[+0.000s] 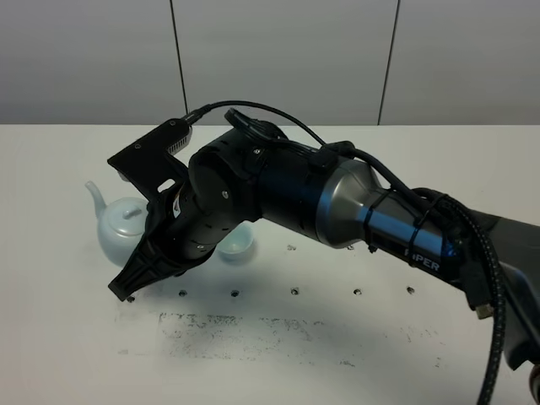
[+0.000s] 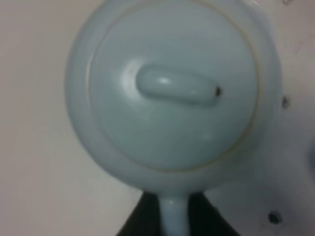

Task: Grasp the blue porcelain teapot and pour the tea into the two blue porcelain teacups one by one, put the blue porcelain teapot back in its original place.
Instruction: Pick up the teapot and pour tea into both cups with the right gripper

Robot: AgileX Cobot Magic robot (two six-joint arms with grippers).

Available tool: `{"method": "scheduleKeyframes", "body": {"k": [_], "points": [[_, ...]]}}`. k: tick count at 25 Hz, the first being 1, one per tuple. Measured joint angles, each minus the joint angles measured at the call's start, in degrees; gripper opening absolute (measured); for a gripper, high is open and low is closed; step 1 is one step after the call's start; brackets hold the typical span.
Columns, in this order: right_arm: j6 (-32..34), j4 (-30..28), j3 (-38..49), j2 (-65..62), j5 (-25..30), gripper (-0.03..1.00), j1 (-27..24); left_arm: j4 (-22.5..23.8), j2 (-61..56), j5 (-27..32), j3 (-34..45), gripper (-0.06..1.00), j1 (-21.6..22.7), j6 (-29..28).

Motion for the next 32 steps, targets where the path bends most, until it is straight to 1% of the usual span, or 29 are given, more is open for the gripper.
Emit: {"method": "scheduleKeyframes", "body": {"k": [2, 11, 16, 23, 29, 31, 32], "points": [[1.3, -1.0, 0.0, 1.4, -1.2, 0.06, 0.5, 0.0, 0.0, 0.0, 0.0, 0.29, 0.0, 0.0], [6.9, -7.5, 0.1, 6.6, -2.0, 0.06, 2.3, 0.0, 0.0, 0.0, 0.0, 0.29, 0.0, 0.0], [9.6, -9.9, 3.3, 7.1, -4.5, 0.06, 2.4, 0.0, 0.0, 0.0, 0.0, 0.29, 0.0, 0.0], [10.7, -10.1, 6.3, 7.5, -8.6, 0.06, 2.5, 0.0, 0.0, 0.0, 0.0, 0.29, 0.0, 0.0], [10.7, -10.2, 6.5, 8.7, -9.3, 0.06, 2.5, 0.0, 0.0, 0.0, 0.0, 0.29, 0.0, 0.0], [10.6, -10.2, 6.6, 8.3, -8.9, 0.06, 2.5, 0.0, 0.0, 0.0, 0.0, 0.29, 0.0, 0.0], [10.6, -10.2, 6.7, 7.7, -7.9, 0.06, 2.6, 0.0, 0.0, 0.0, 0.0, 0.29, 0.0, 0.0]]}}
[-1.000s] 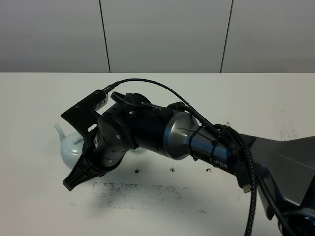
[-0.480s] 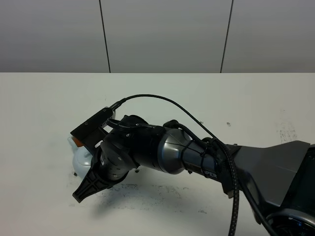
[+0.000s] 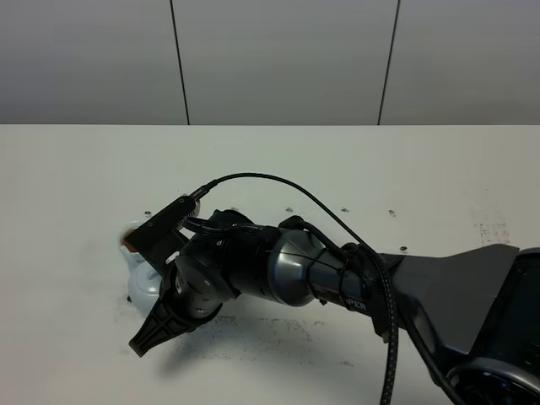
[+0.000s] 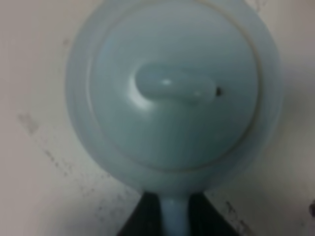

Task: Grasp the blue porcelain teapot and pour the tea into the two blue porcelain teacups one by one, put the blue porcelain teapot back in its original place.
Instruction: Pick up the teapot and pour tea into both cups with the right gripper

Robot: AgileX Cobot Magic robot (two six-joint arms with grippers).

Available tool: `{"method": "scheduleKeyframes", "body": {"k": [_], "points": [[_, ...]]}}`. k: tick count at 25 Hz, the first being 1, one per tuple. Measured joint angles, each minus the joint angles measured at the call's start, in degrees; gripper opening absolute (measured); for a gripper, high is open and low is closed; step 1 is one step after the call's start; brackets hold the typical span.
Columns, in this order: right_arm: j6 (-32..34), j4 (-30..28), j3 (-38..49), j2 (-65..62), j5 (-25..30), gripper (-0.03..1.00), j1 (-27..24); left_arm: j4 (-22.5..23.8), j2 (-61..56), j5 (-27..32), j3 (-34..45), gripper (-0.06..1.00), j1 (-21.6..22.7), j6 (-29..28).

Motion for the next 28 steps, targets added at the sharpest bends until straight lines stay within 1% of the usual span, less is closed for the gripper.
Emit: {"method": "scheduleKeyframes", "body": {"k": [3, 6, 11, 14, 16, 20, 22, 23, 25, 28], "points": [[-1.1, 0.0, 0.1, -3.4, 4.2, 0.06, 0.0, 0.0, 0.0, 0.0, 0.0, 0.29, 0.0, 0.0], [-3.7, 1.9, 0.0, -8.1, 7.2, 0.06, -1.8, 0.0, 0.0, 0.0, 0.0, 0.29, 0.0, 0.0], [-12.4, 4.4, -0.1, -12.4, 12.6, 0.06, -9.8, 0.0, 0.0, 0.0, 0.0, 0.29, 0.0, 0.0], [-22.5, 5.2, -0.1, -13.0, 15.6, 0.06, -15.4, 0.0, 0.0, 0.0, 0.0, 0.29, 0.0, 0.0], [-33.8, 5.9, -0.1, -13.0, 15.5, 0.06, -18.9, 0.0, 0.0, 0.0, 0.0, 0.29, 0.0, 0.0], [-58.1, 6.0, -0.1, -13.0, 15.4, 0.06, -22.8, 0.0, 0.0, 0.0, 0.0, 0.29, 0.0, 0.0], [-66.8, 5.2, -0.1, -13.0, 15.1, 0.06, -23.7, 0.0, 0.0, 0.0, 0.0, 0.29, 0.0, 0.0], [-70.1, 3.7, -0.1, -13.0, 14.7, 0.06, -23.9, 0.0, 0.0, 0.0, 0.0, 0.29, 0.0, 0.0], [-73.7, 1.9, -0.1, -12.6, 13.2, 0.06, -23.9, 0.0, 0.0, 0.0, 0.0, 0.29, 0.0, 0.0], [-75.2, -1.7, -0.9, -10.9, 11.2, 0.06, -23.2, 0.0, 0.0, 0.0, 0.0, 0.29, 0.0, 0.0]]}}
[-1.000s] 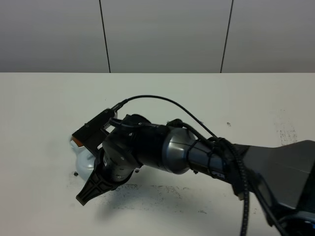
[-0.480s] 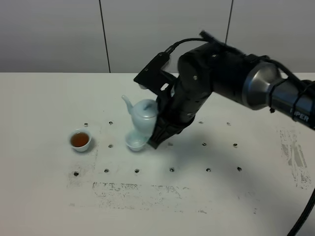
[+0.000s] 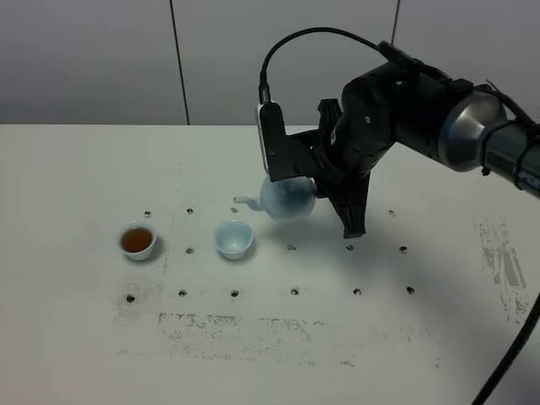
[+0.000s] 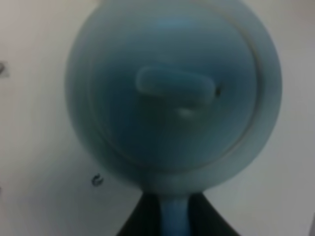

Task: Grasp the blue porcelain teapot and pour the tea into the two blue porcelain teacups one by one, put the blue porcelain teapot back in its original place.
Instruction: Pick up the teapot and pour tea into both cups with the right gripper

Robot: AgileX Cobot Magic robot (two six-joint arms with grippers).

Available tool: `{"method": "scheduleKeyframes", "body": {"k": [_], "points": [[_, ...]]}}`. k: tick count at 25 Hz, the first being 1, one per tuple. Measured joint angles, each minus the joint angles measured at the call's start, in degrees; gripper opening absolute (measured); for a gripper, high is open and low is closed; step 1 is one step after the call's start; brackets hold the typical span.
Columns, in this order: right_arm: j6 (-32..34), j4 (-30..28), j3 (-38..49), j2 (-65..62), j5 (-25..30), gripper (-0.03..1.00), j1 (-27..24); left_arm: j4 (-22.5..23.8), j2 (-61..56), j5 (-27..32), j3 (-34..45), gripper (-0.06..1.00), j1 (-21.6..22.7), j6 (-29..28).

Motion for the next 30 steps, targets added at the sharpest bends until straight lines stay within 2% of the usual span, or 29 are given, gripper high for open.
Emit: {"method": "scheduleKeyframes", "body": {"k": [8, 20, 30], "points": [[0.3, -8.3, -5.9, 6.2, 0.7, 0.06, 3.1, 0.0, 0.0, 0.0, 0.0, 0.29, 0.0, 0.0], [0.5, -21.0, -6.3, 7.5, 0.6, 0.06, 5.6, 0.0, 0.0, 0.0, 0.0, 0.29, 0.0, 0.0], [1.2, -28.0, -6.4, 9.3, 0.1, 0.06, 9.0, 0.0, 0.0, 0.0, 0.0, 0.29, 0.0, 0.0]]}}
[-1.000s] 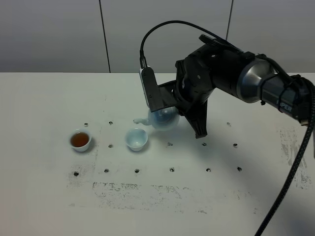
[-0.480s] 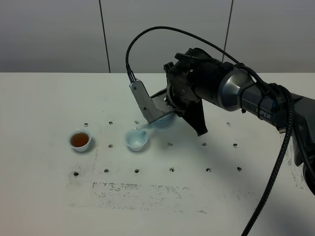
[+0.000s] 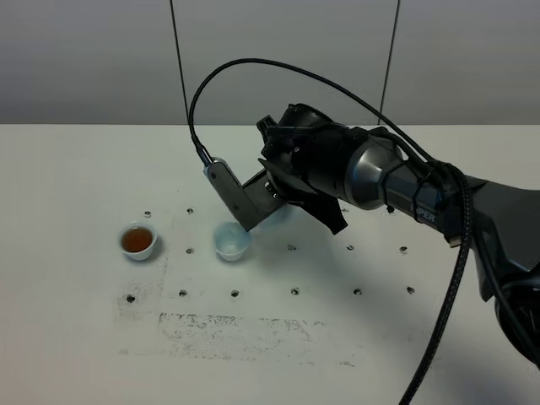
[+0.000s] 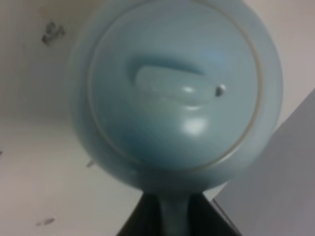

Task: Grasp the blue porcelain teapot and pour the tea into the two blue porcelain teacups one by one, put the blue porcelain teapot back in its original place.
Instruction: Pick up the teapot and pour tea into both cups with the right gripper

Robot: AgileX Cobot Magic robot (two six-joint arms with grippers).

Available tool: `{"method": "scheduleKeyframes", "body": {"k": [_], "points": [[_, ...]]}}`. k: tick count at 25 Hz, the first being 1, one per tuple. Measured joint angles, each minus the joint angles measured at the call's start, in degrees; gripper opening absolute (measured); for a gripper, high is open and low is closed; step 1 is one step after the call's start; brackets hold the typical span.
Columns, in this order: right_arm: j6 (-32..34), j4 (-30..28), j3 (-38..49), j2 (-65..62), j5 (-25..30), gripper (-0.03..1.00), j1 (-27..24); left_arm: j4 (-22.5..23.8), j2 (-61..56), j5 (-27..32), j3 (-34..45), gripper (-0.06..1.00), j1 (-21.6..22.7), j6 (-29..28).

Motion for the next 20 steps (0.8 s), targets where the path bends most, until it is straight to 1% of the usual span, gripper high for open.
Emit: {"method": "scheduleKeyframes", "body": {"k": [6, 11, 15, 20], "points": [[0.1, -4.5, 0.0, 0.0, 0.0, 0.06, 0.8, 0.0, 0.0, 0.0, 0.0, 0.29, 0.0, 0.0], [0.2, -6.2, 0.0, 0.0, 0.0, 0.06, 1.1, 0.0, 0.0, 0.0, 0.0, 0.29, 0.0, 0.0], [0.3, -8.8, 0.0, 0.0, -0.1, 0.06, 2.1, 0.0, 0.0, 0.0, 0.0, 0.29, 0.0, 0.0], [0.3, -10.1, 0.0, 0.0, -0.2, 0.06, 2.8, 0.0, 0.0, 0.0, 0.0, 0.29, 0.0, 0.0]]}}
